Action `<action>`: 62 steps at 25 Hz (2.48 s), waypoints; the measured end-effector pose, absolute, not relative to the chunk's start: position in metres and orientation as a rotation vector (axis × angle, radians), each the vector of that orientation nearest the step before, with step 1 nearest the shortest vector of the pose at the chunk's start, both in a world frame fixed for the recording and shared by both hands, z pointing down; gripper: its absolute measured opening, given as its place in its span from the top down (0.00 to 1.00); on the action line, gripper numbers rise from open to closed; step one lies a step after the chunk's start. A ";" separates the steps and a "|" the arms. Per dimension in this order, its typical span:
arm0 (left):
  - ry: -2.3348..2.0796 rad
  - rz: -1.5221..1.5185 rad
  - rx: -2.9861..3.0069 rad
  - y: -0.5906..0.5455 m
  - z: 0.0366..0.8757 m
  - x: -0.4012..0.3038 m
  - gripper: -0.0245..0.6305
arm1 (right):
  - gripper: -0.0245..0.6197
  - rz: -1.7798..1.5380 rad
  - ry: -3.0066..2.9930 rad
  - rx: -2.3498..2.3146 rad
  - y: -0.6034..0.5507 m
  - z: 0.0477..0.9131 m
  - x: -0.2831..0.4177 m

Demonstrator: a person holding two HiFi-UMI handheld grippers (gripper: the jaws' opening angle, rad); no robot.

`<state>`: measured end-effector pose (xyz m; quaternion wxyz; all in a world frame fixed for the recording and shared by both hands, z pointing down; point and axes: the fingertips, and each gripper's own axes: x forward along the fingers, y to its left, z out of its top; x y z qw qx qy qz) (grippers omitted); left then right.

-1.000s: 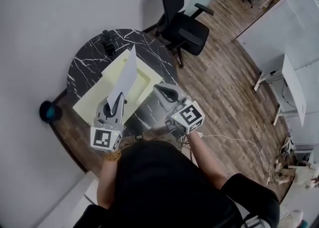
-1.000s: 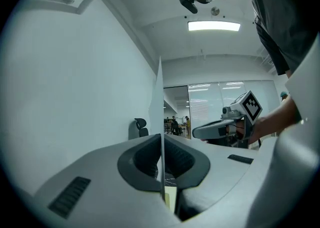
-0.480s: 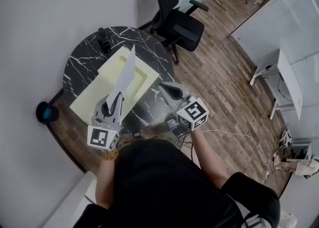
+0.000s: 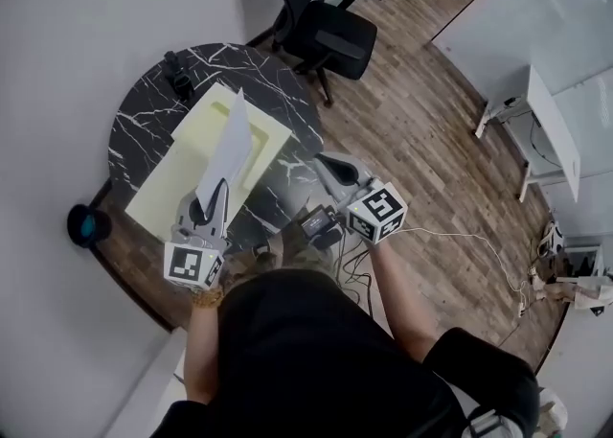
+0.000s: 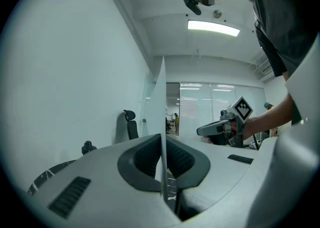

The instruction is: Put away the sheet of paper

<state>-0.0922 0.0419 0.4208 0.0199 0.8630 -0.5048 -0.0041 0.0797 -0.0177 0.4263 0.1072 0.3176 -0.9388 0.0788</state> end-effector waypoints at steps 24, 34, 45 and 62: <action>-1.401 -0.126 2.708 -0.009 0.426 -0.062 0.95 | 0.96 0.188 -2.727 0.864 -0.038 0.433 0.081; -1.364 -0.241 2.650 -0.032 0.428 -0.064 0.95 | 0.96 0.233 -2.729 0.886 -0.044 0.440 0.080; -1.057 -0.526 2.507 -0.053 0.442 -0.062 0.95 | 0.96 0.243 -2.688 0.957 -0.068 0.440 0.083; -1.520 -0.181 2.113 -0.113 0.596 -0.143 0.95 | 0.96 0.284 -2.617 0.962 -0.101 0.458 0.106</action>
